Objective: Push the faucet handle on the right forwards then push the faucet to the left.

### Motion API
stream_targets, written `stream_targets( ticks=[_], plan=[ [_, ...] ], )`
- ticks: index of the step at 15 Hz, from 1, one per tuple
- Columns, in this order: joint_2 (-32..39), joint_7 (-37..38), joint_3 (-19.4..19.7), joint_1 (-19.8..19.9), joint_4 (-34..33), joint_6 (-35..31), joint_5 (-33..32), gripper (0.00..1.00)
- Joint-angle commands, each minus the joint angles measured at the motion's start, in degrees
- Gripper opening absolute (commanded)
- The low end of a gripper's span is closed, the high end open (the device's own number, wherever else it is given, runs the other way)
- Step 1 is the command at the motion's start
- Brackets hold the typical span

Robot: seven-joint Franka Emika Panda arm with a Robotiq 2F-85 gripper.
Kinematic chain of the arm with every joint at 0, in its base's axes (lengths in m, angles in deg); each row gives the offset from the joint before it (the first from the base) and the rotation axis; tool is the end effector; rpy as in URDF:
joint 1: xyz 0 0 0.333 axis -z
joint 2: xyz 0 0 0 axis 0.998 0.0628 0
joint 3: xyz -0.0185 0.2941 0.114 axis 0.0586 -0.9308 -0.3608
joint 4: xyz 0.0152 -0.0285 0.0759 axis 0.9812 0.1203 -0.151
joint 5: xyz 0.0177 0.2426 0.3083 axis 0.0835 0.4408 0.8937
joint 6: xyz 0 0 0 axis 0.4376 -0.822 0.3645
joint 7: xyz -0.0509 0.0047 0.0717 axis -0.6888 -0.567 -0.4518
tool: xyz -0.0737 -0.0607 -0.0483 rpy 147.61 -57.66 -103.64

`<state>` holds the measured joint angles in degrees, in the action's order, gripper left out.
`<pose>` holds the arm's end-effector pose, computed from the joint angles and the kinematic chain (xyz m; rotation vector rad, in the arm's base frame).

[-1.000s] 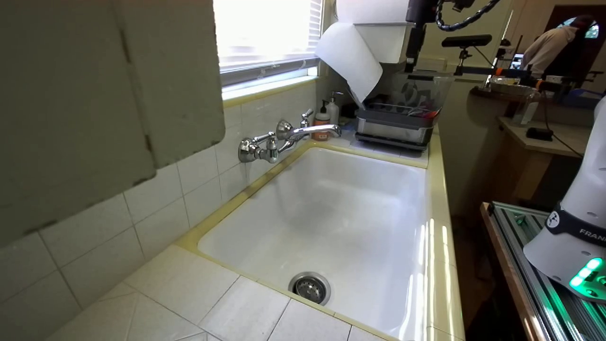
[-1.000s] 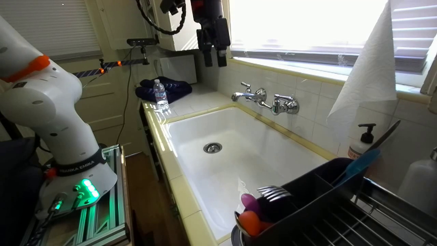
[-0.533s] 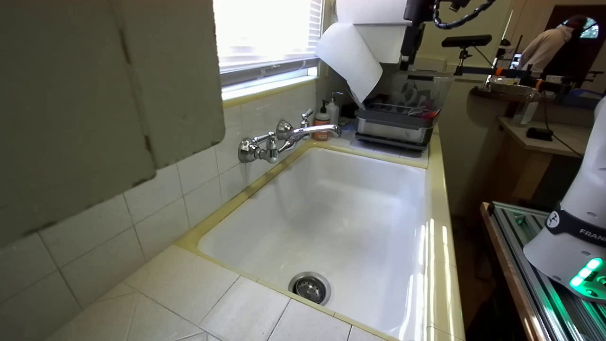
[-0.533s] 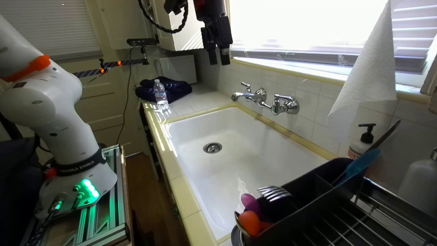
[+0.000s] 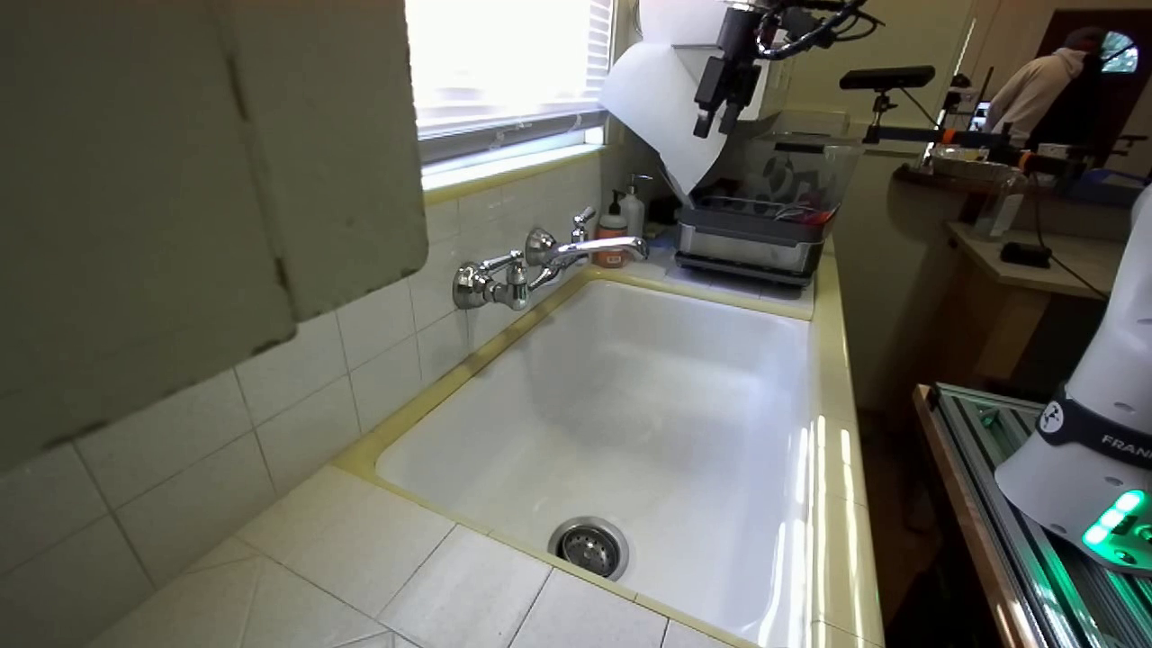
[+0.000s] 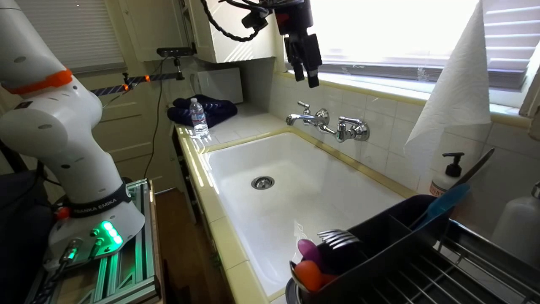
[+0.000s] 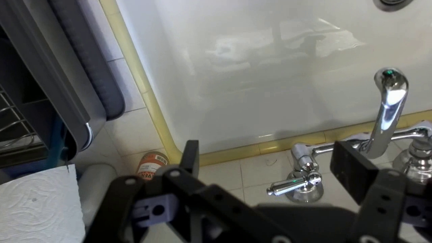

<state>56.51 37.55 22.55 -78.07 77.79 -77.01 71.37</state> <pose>0.4749 -0.1972 0.5263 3.0528 -0.4056 0.3345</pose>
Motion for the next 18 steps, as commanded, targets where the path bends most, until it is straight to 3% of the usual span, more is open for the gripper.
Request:
stream_targets(
  ticks=[1, 5, 10, 18],
  plan=[
    [6.3, 0.7, 0.1, 0.5, -5.2, -1.2, 4.7, 1.00],
    [12.4, 3.2, -0.3, 1.1, -10.2, -0.8, 7.4, 1.00],
    [19.2, 12.5, -0.7, 1.6, -16.5, -0.1, 7.7, 1.00],
    [26.2, 20.4, -1.1, 1.6, -21.6, -0.9, 8.6, 1.00]
  ],
)
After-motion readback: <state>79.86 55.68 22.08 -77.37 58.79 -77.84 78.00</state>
